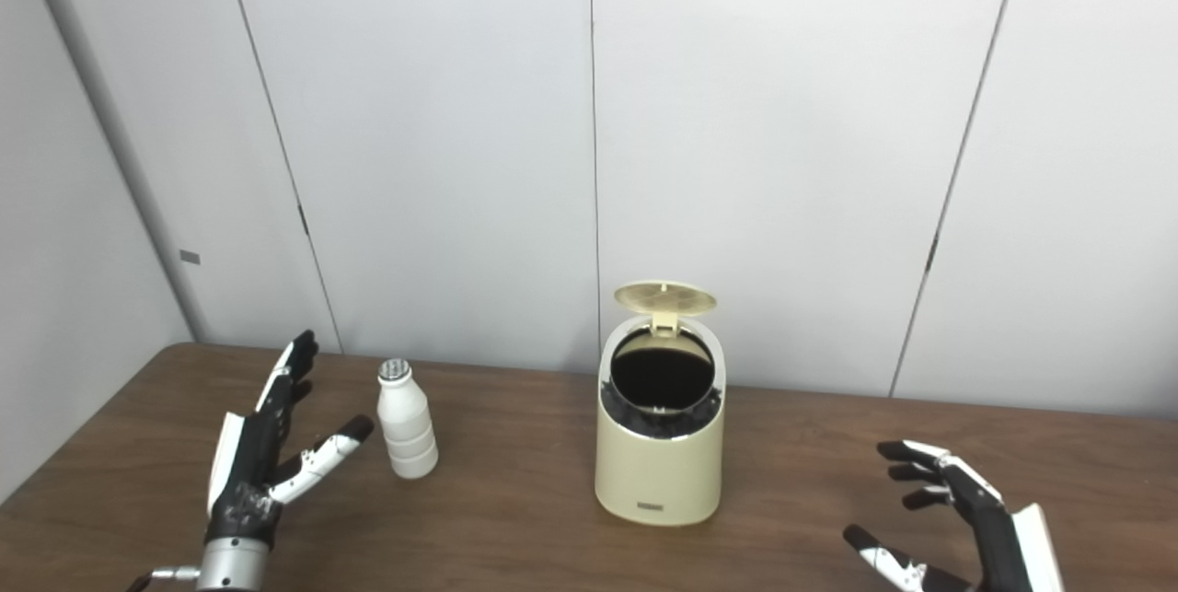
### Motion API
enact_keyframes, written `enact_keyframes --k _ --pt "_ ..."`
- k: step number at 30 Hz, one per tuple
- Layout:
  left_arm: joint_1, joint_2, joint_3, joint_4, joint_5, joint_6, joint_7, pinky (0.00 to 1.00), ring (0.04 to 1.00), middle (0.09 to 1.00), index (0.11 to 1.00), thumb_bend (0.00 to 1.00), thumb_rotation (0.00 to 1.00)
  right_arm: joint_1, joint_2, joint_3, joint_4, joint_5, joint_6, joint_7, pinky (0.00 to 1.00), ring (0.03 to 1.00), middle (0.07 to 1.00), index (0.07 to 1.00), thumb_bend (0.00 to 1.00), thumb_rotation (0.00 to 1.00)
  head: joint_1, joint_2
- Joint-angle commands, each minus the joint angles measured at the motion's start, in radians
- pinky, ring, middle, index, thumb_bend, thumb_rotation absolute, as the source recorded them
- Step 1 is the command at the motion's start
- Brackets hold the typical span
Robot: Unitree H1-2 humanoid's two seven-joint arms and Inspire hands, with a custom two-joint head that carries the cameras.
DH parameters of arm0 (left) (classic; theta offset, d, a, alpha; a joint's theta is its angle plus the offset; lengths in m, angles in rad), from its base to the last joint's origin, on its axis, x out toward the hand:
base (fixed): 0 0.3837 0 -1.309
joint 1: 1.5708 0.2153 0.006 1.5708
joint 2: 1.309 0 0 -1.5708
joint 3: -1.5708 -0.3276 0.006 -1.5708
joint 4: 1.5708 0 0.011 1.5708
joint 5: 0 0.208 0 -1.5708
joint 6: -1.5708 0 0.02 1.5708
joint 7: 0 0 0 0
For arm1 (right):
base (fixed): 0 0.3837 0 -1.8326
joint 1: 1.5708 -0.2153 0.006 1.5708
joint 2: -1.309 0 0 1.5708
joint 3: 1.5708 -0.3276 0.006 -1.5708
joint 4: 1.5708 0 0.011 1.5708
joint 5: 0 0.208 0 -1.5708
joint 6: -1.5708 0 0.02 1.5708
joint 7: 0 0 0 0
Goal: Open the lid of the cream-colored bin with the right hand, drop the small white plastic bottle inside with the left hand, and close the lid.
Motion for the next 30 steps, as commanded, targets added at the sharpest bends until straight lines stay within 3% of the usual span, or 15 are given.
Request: enact_keyframes --k 1,8,11,14,21,30 --pt "-0.031 0.024 0.004 -0.020 0.007 -0.017 0.009 0.94 0.970 0.958 0.969 1.00 0.53 -0.022 -0.017 -0.009 -0.034 -0.003 -0.013 -0.003 0.53 0.657 0.705 0.682 0.42 0.00 0.000 0.000" --pt "-0.030 0.026 0.000 -0.010 0.013 -0.014 0.009 0.73 0.862 0.916 0.932 1.00 0.47 -0.016 -0.011 -0.009 -0.061 0.005 0.003 0.011 0.53 0.666 0.705 0.685 0.41 0.00 -0.003 0.003" --pt "-0.032 0.011 0.003 0.010 0.017 -0.039 0.032 0.79 0.861 0.882 0.892 1.00 0.35 -0.016 -0.011 -0.010 -0.065 0.001 0.007 0.011 0.51 0.649 0.701 0.682 0.42 0.00 -0.004 0.005" --pt "-0.032 0.006 -0.001 0.025 0.037 -0.049 0.054 0.77 0.834 0.847 0.857 1.00 0.29 -0.013 -0.009 -0.010 -0.072 0.023 0.015 0.022 0.49 0.643 0.711 0.689 0.43 0.00 -0.003 0.007" --pt "-0.023 0.020 -0.029 0.020 0.051 -0.023 0.035 0.72 0.806 0.835 0.852 1.00 0.31 -0.010 -0.003 -0.013 -0.094 0.020 0.034 0.026 0.48 0.630 0.707 0.679 0.45 0.00 -0.006 0.015" --pt "-0.032 0.021 -0.042 0.017 0.053 -0.005 0.031 0.75 0.828 0.848 0.854 1.00 0.31 -0.011 -0.006 -0.021 -0.101 0.031 0.046 0.036 0.53 0.670 0.716 0.692 0.41 0.00 -0.007 0.019"
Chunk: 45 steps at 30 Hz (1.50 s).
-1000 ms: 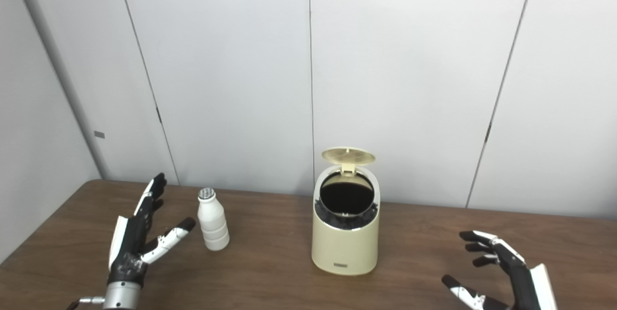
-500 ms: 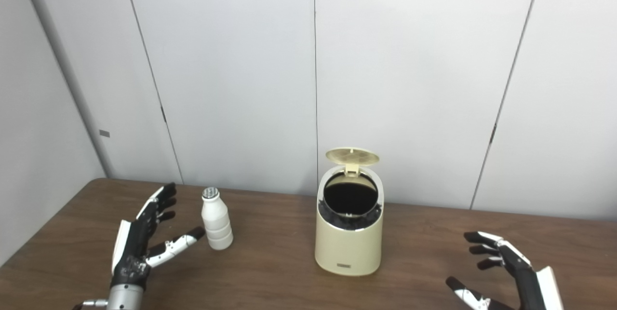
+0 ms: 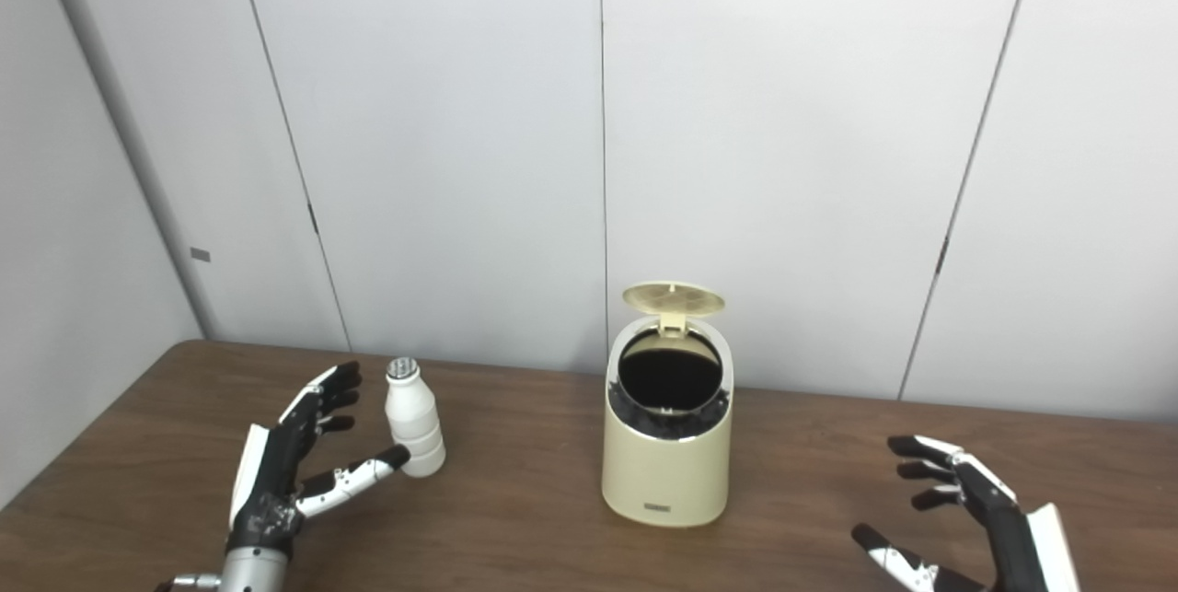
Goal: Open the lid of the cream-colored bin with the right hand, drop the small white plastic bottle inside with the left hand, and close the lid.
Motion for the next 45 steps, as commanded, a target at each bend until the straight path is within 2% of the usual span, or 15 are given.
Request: enact_keyframes --k 1,6,13,20,27,39,45 --pt "-0.037 0.024 -0.004 -0.021 0.013 -0.003 -0.003 0.75 0.829 0.850 0.857 1.00 0.32 -0.024 -0.010 -0.012 -0.028 0.013 -0.006 -0.004 0.53 0.671 0.716 0.692 0.41 0.00 0.000 -0.001" --pt "-0.053 0.030 -0.018 -0.024 0.023 0.034 -0.016 0.77 0.841 0.848 0.860 1.00 0.32 -0.025 -0.007 -0.011 -0.028 0.012 -0.007 -0.004 0.53 0.671 0.716 0.687 0.41 0.00 -0.002 -0.002" --pt "-0.095 0.037 -0.034 0.005 0.051 0.051 -0.013 0.67 0.785 0.826 0.854 1.00 0.36 -0.025 -0.003 -0.011 -0.035 0.012 -0.003 -0.003 0.51 0.656 0.713 0.688 0.41 0.00 -0.004 -0.004" --pt "-0.130 0.048 -0.049 0.028 0.076 0.089 -0.020 0.71 0.813 0.843 0.871 1.00 0.38 -0.023 -0.001 -0.011 -0.048 0.013 0.011 0.002 0.53 0.671 0.713 0.692 0.43 0.00 -0.002 -0.005" --pt "-0.166 0.055 -0.048 0.071 0.062 0.097 -0.020 0.74 0.829 0.850 0.878 1.00 0.37 -0.019 0.002 -0.009 -0.066 0.016 0.033 0.010 0.54 0.680 0.717 0.695 0.43 0.00 -0.001 -0.006" --pt "-0.167 0.054 -0.051 0.079 0.044 0.105 -0.029 0.77 0.845 0.849 0.878 1.00 0.34 -0.015 0.004 -0.008 -0.084 0.022 0.046 0.018 0.52 0.674 0.719 0.695 0.46 0.00 -0.001 -0.001" --pt "-0.172 0.058 -0.059 0.092 0.014 0.113 -0.064 0.79 0.849 0.846 0.876 1.00 0.31 -0.010 0.007 -0.007 -0.102 0.040 0.065 0.035 0.51 0.673 0.726 0.699 0.47 0.00 -0.002 0.003"
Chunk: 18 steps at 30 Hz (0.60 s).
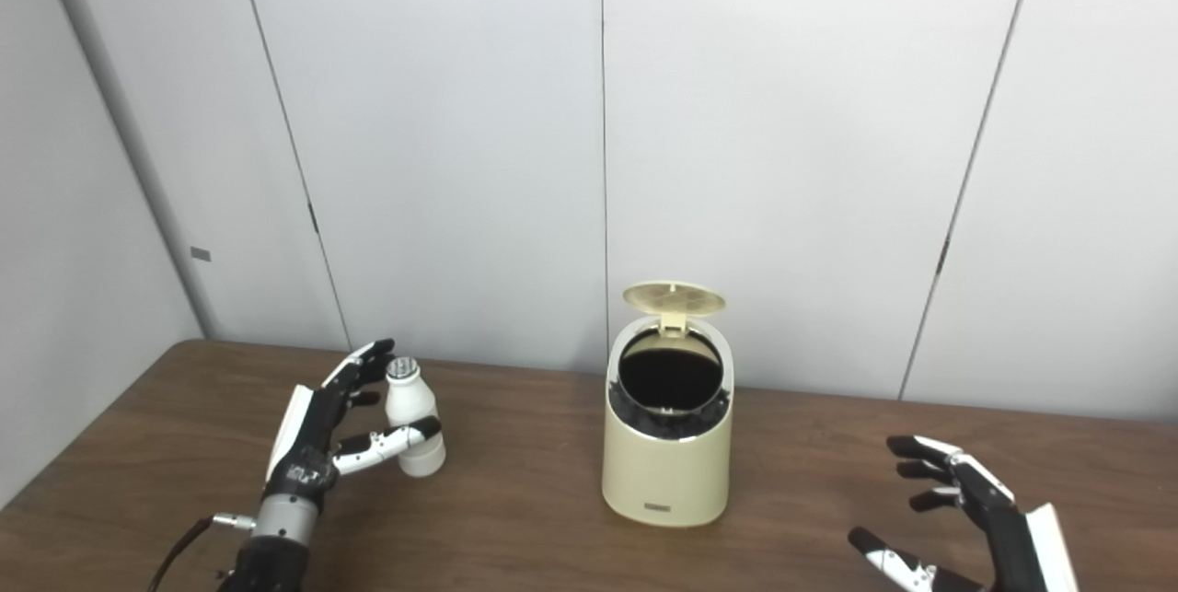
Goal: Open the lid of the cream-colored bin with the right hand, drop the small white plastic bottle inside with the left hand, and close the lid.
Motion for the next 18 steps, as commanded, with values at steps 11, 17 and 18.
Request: enact_keyframes --k 11,17,18 --pt "-0.041 0.023 -0.013 -0.002 -0.040 0.042 -0.079 0.81 0.848 0.838 0.848 1.00 0.31 -0.020 -0.001 -0.005 -0.070 0.002 0.027 0.004 0.54 0.689 0.727 0.701 0.48 0.00 0.001 0.005" --pt "-0.040 0.023 -0.014 0.023 -0.037 0.049 -0.073 0.78 0.834 0.826 0.833 1.00 0.30 -0.017 0.000 -0.005 -0.080 0.016 0.033 0.011 0.54 0.695 0.729 0.700 0.48 0.00 0.000 0.009" --pt "-0.039 0.022 -0.014 0.028 -0.036 0.048 -0.069 0.78 0.832 0.824 0.832 1.00 0.30 -0.017 0.000 -0.005 -0.081 0.017 0.033 0.011 0.55 0.697 0.731 0.700 0.48 0.00 0.000 0.009"
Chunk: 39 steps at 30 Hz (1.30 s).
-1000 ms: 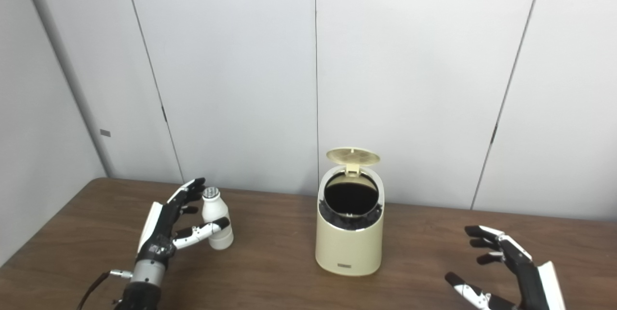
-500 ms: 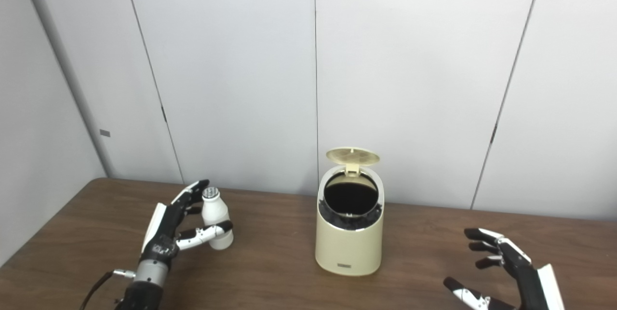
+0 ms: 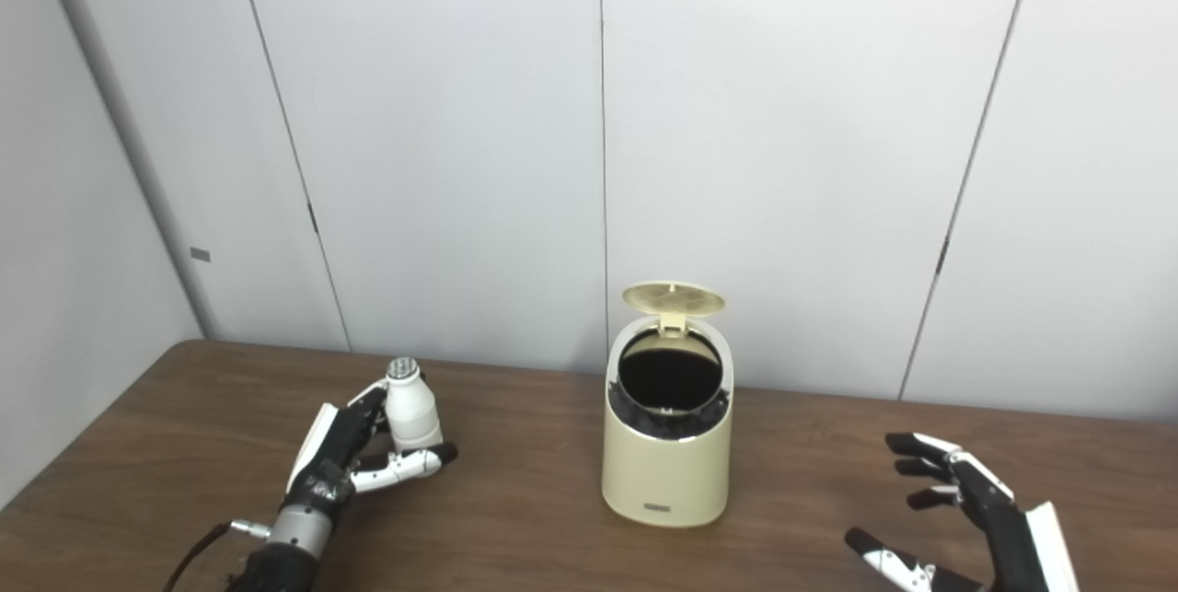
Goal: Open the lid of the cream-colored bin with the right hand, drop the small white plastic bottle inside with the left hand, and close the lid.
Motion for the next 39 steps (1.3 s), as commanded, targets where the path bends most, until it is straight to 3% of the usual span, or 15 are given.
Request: enact_keyframes --k 1,8,11,12,13,14,17,20,30,39 --pt "-0.040 0.020 0.005 -0.001 0.001 -0.014 0.016 0.78 0.829 0.821 0.831 1.00 0.29 -0.025 -0.005 -0.006 -0.032 0.011 -0.007 -0.001 0.54 0.693 0.730 0.699 0.48 0.00 0.000 0.002" --pt "-0.042 0.018 0.009 0.034 0.024 -0.038 0.063 0.74 0.796 0.789 0.800 1.00 0.24 -0.023 -0.006 -0.004 -0.041 0.002 -0.003 0.001 0.51 0.669 0.720 0.695 0.48 0.00 -0.001 0.004" --pt "-0.048 -0.007 0.024 0.050 0.086 -0.024 0.186 0.67 0.729 0.719 0.725 0.97 0.12 -0.022 -0.005 -0.004 -0.045 0.002 -0.002 0.001 0.50 0.658 0.716 0.692 0.48 0.00 -0.003 0.006" --pt "-0.057 -0.027 0.039 0.067 0.113 -0.034 0.270 0.60 0.662 0.653 0.663 0.92 0.05 -0.021 -0.004 -0.004 -0.050 0.005 0.004 0.003 0.48 0.646 0.716 0.692 0.48 0.00 -0.004 0.009" --pt "-0.063 -0.040 0.049 0.080 0.131 -0.043 0.325 0.50 0.562 0.563 0.588 0.73 0.02 -0.020 -0.003 -0.004 -0.053 0.007 0.008 0.005 0.47 0.640 0.717 0.692 0.48 0.00 -0.004 0.009" --pt "-0.069 -0.048 0.056 0.096 0.149 -0.057 0.376 0.44 0.500 0.507 0.541 0.61 0.01 -0.019 -0.002 -0.003 -0.056 0.006 0.012 0.005 0.47 0.636 0.717 0.692 0.48 0.00 -0.004 0.009" --pt "-0.083 -0.058 0.064 0.133 0.163 -0.098 0.449 0.33 0.423 0.469 0.518 0.52 0.00 -0.018 -0.002 -0.002 -0.058 0.008 0.011 0.007 0.50 0.661 0.718 0.692 0.48 0.00 -0.003 0.012" --pt "-0.086 -0.056 0.060 0.148 0.157 -0.118 0.472 0.29 0.389 0.460 0.526 0.50 0.00 -0.017 -0.001 -0.002 -0.063 0.006 0.015 0.009 0.52 0.675 0.716 0.691 0.48 0.00 -0.003 0.013" --pt "-0.075 -0.053 0.055 0.123 0.146 -0.098 0.463 0.27 0.385 0.455 0.525 0.50 0.00 -0.017 0.001 0.000 -0.061 0.014 0.011 0.015 0.54 0.687 0.713 0.689 0.47 0.00 -0.004 0.015" --pt "-0.058 -0.051 0.048 0.099 0.142 -0.148 0.456 0.32 0.413 0.460 0.511 0.50 0.00 -0.018 0.000 0.002 -0.058 0.007 0.008 0.012 0.55 0.697 0.718 0.692 0.47 0.00 -0.010 0.015"
